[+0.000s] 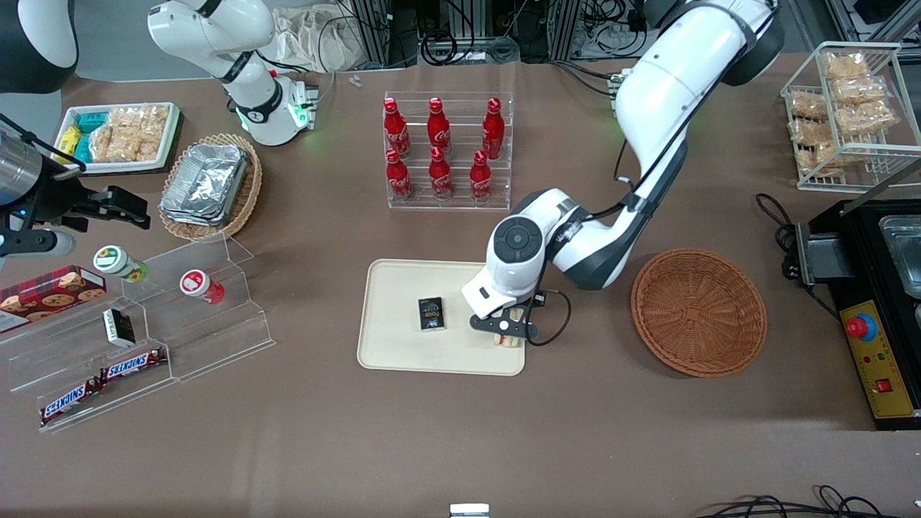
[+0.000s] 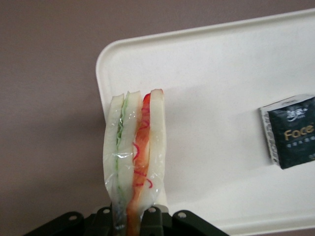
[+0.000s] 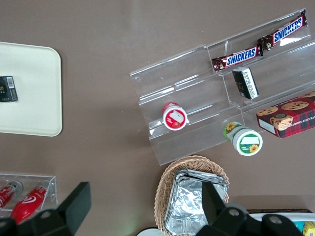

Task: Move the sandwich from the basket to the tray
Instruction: 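Lower the sandwich onto the tray and open the left gripper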

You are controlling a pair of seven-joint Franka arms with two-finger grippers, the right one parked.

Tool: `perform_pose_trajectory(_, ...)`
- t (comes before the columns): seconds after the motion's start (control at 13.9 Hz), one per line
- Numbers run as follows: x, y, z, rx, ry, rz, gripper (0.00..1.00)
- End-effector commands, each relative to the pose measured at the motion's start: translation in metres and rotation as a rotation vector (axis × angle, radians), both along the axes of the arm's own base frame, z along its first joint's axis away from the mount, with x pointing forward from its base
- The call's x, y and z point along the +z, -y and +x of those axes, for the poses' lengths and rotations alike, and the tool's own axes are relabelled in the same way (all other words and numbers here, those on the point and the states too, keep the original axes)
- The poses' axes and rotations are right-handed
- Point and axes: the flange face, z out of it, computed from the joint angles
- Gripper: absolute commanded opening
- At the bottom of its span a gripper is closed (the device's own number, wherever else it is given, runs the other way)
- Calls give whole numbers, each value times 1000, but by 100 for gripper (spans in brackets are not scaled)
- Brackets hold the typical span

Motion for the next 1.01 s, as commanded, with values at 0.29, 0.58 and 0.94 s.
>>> perform_pose_trajectory(0.29,-28,9,3,-12,2,-7,76)
perform_pose_trajectory(0.58,-24,11,1,26,5,-7,100)
perform_pose_trajectory(0.94,23,-5,3,36,-16,61,100)
